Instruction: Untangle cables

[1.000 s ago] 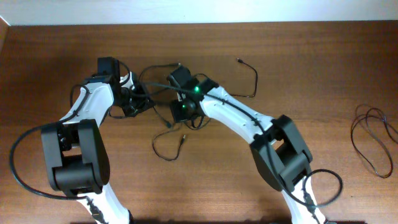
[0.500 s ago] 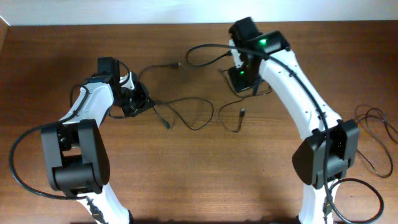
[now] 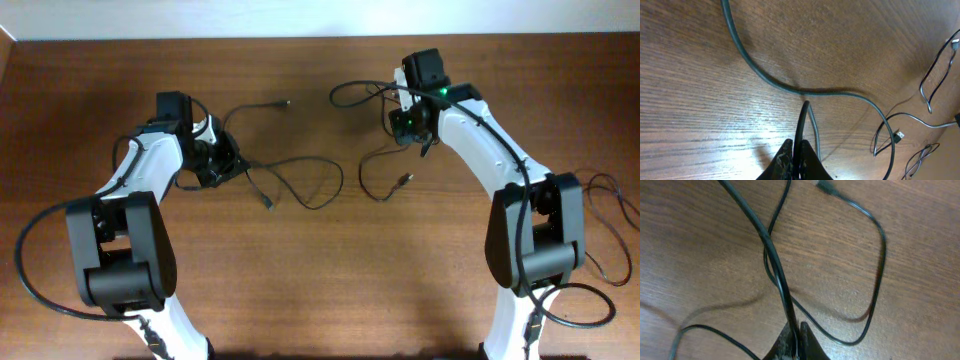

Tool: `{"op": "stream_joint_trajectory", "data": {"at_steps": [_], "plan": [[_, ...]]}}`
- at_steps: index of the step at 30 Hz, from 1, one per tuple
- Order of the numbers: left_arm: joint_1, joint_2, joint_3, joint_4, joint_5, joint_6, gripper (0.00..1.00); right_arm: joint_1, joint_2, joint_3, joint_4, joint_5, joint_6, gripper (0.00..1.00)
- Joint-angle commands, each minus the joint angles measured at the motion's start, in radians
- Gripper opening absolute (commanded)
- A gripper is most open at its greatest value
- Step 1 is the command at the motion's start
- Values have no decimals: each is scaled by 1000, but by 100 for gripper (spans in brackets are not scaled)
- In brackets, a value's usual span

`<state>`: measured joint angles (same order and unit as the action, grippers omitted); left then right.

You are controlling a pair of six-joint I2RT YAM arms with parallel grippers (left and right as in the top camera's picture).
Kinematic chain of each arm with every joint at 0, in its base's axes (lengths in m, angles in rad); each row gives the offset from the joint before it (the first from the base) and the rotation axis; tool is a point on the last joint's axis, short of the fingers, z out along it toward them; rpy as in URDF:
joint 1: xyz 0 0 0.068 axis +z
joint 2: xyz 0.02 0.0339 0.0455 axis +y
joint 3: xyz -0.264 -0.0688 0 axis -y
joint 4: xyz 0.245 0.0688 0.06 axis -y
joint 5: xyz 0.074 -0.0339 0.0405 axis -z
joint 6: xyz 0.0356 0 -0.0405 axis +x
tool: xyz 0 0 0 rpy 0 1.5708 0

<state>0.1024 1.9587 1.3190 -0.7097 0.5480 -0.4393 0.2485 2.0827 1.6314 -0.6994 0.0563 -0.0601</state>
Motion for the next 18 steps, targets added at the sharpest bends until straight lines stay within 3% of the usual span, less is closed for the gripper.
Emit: {"op": "stream_joint_trajectory", "data": {"at_steps": [1, 4, 7, 8, 10, 16, 17, 18], "plan": [[2, 11, -3, 1, -6, -10, 7, -9, 2, -90, 126, 10, -42, 8], [2, 11, -3, 1, -6, -10, 7, -9, 3, -165, 247, 87, -41, 13], [2, 11, -3, 1, -7, -10, 7, -9, 5, -224, 336, 166, -41, 38], [2, 11, -3, 1, -7, -10, 7, -9, 6, -233, 352, 165, -41, 53], [2, 11, -3, 1, -6, -10, 7, -9, 10, -235, 356, 161, -40, 62], [2, 11, -3, 1, -7, -10, 7, -7, 80, -235, 336, 111, -37, 62], [2, 11, -3, 1, -7, -10, 7, -7, 84, -235, 322, 80, -37, 58], [2, 11, -3, 1, -6, -10, 7, -7, 85, -235, 308, 63, -37, 46]]}}
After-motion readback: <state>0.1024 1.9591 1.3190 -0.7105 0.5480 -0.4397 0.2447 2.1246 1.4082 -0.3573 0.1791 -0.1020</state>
